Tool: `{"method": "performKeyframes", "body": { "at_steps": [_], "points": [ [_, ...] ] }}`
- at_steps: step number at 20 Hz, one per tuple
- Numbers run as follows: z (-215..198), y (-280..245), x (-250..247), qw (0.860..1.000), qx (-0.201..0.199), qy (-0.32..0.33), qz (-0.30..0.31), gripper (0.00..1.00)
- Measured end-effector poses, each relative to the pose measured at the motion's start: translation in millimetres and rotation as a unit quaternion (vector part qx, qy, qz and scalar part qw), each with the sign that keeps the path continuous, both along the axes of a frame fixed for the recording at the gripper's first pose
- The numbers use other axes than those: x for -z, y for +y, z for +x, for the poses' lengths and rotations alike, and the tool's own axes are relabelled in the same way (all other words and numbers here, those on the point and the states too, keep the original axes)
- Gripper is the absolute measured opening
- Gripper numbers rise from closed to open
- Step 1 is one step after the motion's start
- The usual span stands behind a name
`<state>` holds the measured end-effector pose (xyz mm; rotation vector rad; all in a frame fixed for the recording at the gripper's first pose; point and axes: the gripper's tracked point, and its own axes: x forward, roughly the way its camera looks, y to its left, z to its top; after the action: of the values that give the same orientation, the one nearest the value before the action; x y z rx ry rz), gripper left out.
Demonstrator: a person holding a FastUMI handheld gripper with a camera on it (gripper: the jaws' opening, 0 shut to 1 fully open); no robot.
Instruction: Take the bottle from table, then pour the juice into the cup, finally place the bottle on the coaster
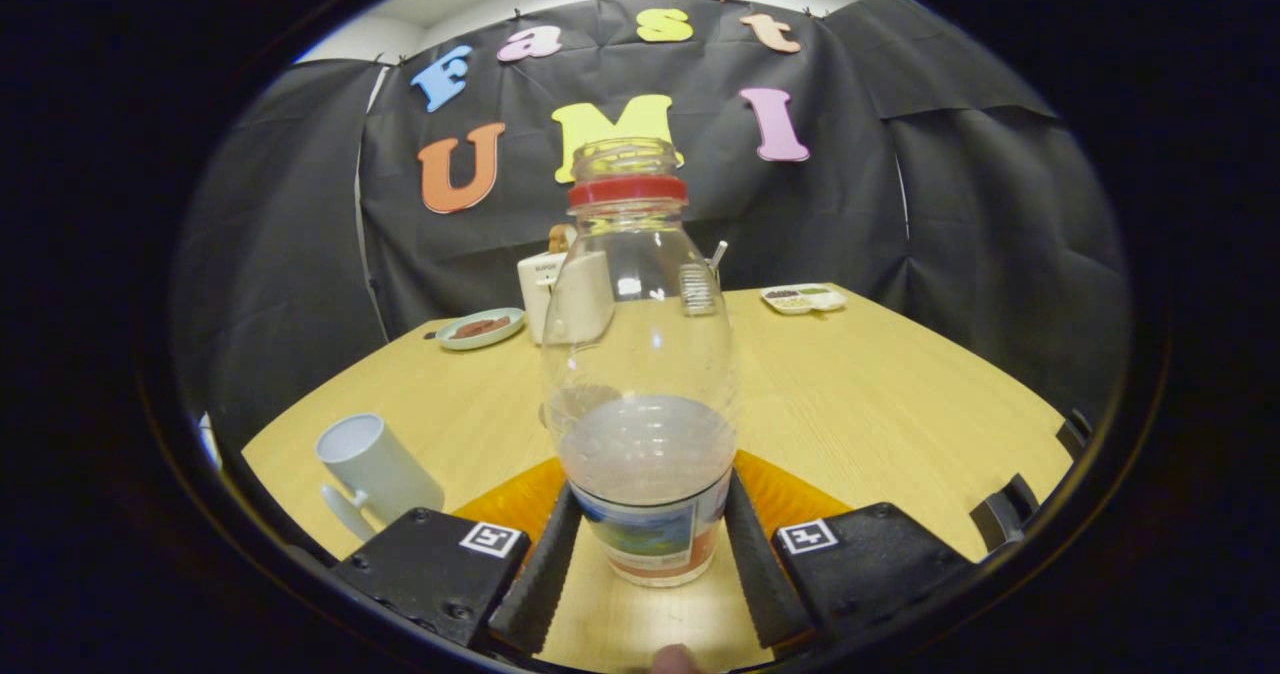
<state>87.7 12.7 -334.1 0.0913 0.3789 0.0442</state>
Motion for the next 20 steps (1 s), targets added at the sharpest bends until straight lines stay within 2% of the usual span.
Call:
{"method": "performKeyframes", "body": {
  "at_steps": [6,10,13,15,16,20],
  "points": [
    [0.1,24.7,-35.1,0.996,-0.027,-0.025,-0.085,0.73],
    [6.9,30.7,-52.3,0.977,-0.04,-0.031,-0.206,0.74],
    [13.3,39.2,-54.4,0.96,-0.054,-0.037,-0.271,0.74],
    [15.0,42.1,-56.5,0.944,-0.059,-0.044,-0.32,0.74],
    [16.6,43.6,-57.0,0.932,-0.061,-0.05,-0.353,0.74],
    [23.2,50.5,-57.0,0.874,-0.074,-0.077,-0.474,0.74]
  ]
}}
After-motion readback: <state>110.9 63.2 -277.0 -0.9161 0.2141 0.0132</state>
